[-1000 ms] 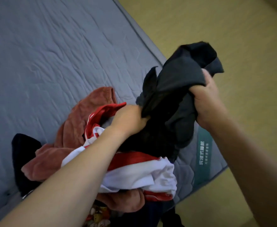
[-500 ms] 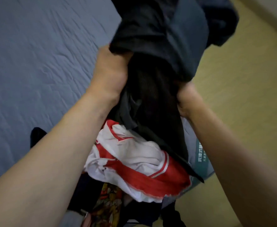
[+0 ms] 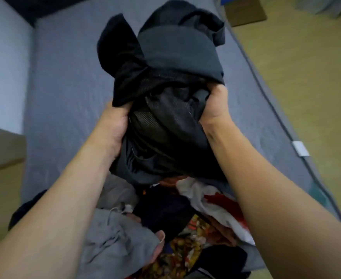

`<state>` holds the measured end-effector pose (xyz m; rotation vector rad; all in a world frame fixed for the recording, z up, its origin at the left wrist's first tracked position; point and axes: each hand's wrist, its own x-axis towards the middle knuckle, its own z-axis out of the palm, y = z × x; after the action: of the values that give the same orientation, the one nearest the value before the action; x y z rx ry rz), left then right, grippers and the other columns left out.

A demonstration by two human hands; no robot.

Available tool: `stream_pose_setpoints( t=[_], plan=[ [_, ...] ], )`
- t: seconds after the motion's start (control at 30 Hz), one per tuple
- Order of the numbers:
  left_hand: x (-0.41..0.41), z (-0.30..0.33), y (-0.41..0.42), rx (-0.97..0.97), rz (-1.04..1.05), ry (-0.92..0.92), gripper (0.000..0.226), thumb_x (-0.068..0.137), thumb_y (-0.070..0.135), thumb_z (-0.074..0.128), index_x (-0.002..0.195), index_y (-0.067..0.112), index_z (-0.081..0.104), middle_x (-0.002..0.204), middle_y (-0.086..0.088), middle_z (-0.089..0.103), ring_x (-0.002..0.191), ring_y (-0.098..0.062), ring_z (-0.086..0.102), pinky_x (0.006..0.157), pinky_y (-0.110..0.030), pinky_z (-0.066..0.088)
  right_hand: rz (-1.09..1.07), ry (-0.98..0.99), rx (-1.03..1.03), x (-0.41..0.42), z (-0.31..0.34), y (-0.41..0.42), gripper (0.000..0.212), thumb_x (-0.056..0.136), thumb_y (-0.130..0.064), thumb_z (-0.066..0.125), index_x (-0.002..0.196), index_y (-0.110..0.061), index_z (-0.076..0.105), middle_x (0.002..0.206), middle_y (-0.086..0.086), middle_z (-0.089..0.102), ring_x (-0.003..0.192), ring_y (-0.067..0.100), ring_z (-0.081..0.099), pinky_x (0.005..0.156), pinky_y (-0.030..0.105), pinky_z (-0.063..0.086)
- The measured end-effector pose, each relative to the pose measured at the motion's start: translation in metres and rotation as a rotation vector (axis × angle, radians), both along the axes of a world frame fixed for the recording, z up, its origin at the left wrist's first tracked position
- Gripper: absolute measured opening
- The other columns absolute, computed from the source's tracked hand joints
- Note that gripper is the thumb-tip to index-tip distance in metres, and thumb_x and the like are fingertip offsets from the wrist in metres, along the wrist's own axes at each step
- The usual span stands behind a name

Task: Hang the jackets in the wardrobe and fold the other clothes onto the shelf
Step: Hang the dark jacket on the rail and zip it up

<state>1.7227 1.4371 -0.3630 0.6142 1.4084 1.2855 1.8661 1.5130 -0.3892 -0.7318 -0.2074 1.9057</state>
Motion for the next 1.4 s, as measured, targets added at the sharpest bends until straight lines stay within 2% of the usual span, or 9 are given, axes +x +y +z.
stream_pose_setpoints(
  t=[0.17, 0.53, 0.63, 0.83, 0.93, 1.03, 1.13, 1.27, 1.4],
  plan=[
    [-0.119, 0.023, -0.113, -0.042, 0.222, -0.022, 0.051, 0.084, 0.037, 0.064, 0.127, 0.009, 0.061, 0.125, -0.012, 0.065, 0.117, -0.03, 0.06, 0.105, -0.044, 0.044, 0.325, 0.029, 0.002, -0.135, 0.023, -0.077, 0.045, 0.091, -0.023, 0.044, 0.061, -0.015, 0.077, 0.074, 0.004, 0.073, 0.068, 0.016, 0.071, 0.06, 0.022, 0.055],
    [-0.33, 0.121, -0.423, -0.025, 0.715, -0.029, 0.052, 0.075, 0.036, 0.061, 0.122, 0.012, 0.064, 0.115, -0.01, 0.07, 0.1, -0.024, 0.069, 0.079, -0.032, 0.057, 0.925, -0.067, 0.154, -0.408, 0.149, -0.322, 0.029, 0.091, -0.022, 0.049, 0.089, -0.013, 0.077, 0.091, 0.008, 0.074, 0.082, 0.023, 0.071, 0.07, 0.029, 0.056],
    [-0.354, 0.171, -0.504, -0.034, 0.793, 0.151, 0.066, 0.078, 0.038, 0.064, 0.139, 0.018, 0.049, 0.13, -0.005, 0.062, 0.114, -0.022, 0.063, 0.097, -0.036, 0.05, 1.045, -0.117, 0.254, -0.45, 0.206, -0.38, 0.033, 0.092, -0.021, 0.049, 0.12, -0.013, 0.065, 0.11, 0.012, 0.071, 0.099, 0.028, 0.068, 0.082, 0.035, 0.056],
    [-0.364, 0.291, -0.639, -0.118, 1.017, 0.587, 0.081, 0.085, 0.058, 0.059, 0.146, 0.055, 0.004, 0.114, 0.044, 0.048, 0.098, 0.024, 0.05, 0.082, -0.011, 0.038, 1.247, -0.186, 0.72, -0.502, 0.358, -0.481, 0.041, 0.083, -0.012, 0.054, 0.123, -0.018, 0.059, 0.109, 0.015, 0.07, 0.096, 0.034, 0.068, 0.085, 0.047, 0.056],
    [-0.393, 0.338, -0.706, -0.406, 1.182, 0.809, 0.075, 0.085, 0.066, 0.046, 0.149, 0.042, 0.016, 0.142, 0.012, 0.038, 0.132, -0.012, 0.037, 0.105, -0.029, 0.03, 1.216, -0.257, 1.014, -0.533, 0.43, -0.537, 0.028, 0.08, -0.009, 0.058, 0.106, -0.021, 0.059, 0.1, 0.012, 0.069, 0.087, 0.032, 0.068, 0.072, 0.042, 0.058],
    [-0.435, 0.377, -0.777, -0.776, 1.205, 1.051, 0.049, 0.094, 0.055, 0.034, 0.13, 0.029, 0.054, 0.131, -0.005, 0.044, 0.125, -0.03, 0.037, 0.102, -0.034, 0.031, 1.079, -0.366, 1.331, -0.578, 0.485, -0.598, 0.017, 0.079, -0.012, 0.057, 0.089, -0.026, 0.054, 0.091, 0.004, 0.065, 0.082, 0.027, 0.065, 0.072, 0.042, 0.057],
    [-0.486, 0.408, -0.846, -0.386, 1.29, 0.901, 0.027, 0.092, 0.042, 0.05, 0.103, 0.024, 0.068, 0.099, 0.007, 0.065, 0.102, -0.022, 0.061, 0.083, -0.028, 0.048, 0.786, -0.543, 1.773, -0.638, 0.52, -0.656, 0.011, 0.078, -0.018, 0.05, 0.089, -0.017, 0.047, 0.078, 0.004, 0.056, 0.068, 0.024, 0.055, 0.053, 0.032, 0.041],
    [-0.558, 0.431, -0.934, 0.066, 1.424, 0.554, 0.033, 0.074, 0.026, 0.066, 0.107, 0.022, 0.066, 0.099, -0.004, 0.074, 0.09, -0.022, 0.071, 0.077, -0.033, 0.056, 0.351, -0.929, 2.44, -0.726, 0.542, -0.739, 0.018, 0.081, -0.016, 0.051, 0.092, -0.016, 0.037, 0.071, 0.003, 0.046, 0.06, 0.026, 0.046, 0.051, 0.029, 0.031],
    [-0.637, 0.438, -0.994, 0.13, 1.442, 0.574, 0.032, 0.076, 0.016, 0.071, 0.107, 0.022, 0.065, 0.097, -0.004, 0.074, 0.085, -0.019, 0.072, 0.064, -0.026, 0.056, 0.32, -1.049, 2.535, -0.814, 0.551, -0.799, 0.024, 0.083, -0.015, 0.052, 0.095, -0.015, 0.031, 0.082, 0.004, 0.043, 0.074, 0.026, 0.043, 0.064, 0.037, 0.037]
  ],
)
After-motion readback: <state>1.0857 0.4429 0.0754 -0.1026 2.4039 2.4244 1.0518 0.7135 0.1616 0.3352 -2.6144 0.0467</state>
